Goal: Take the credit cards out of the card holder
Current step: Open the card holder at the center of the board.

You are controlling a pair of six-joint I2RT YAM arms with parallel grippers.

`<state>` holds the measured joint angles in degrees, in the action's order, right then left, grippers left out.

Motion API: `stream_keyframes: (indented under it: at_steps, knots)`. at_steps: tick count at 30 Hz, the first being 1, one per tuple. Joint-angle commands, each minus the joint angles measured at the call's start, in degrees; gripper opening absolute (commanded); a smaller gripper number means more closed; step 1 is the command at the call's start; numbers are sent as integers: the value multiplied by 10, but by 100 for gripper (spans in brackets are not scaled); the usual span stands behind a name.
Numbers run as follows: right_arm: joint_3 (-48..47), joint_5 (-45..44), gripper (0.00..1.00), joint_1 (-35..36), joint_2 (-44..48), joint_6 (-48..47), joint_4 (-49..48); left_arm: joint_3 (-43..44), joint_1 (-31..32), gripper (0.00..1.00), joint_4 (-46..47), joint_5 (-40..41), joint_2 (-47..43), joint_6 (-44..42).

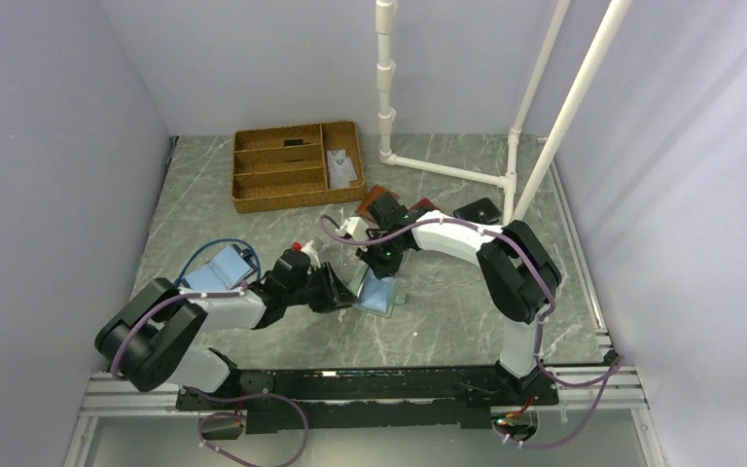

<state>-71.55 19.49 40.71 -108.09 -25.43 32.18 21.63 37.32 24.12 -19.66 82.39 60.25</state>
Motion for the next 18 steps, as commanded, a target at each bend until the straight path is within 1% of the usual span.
stream_keyframes:
  at_steps: [1, 2, 5, 10, 15, 18]
  knots:
    - [7, -28, 5, 9, -17, 22, -5, 19, -2, 36, -92, 43, -55, -47]
    - [7, -23, 3, 9, -9, 25, -7, 19, -2, 36, -104, 48, -62, -52]
    - [6, 7, 0, 9, 14, 32, -7, 17, -2, 36, -114, 55, -70, -61]
    - [-10, 81, 0, 9, 15, 50, 9, 21, -3, 36, -96, 46, -55, -74]
    - [-18, 129, 0, 5, 14, 75, 13, 30, -2, 46, -103, 54, -48, -102]
    - [-20, 165, 0, -5, 12, 94, 10, 30, -3, 47, -99, 51, -44, -110]
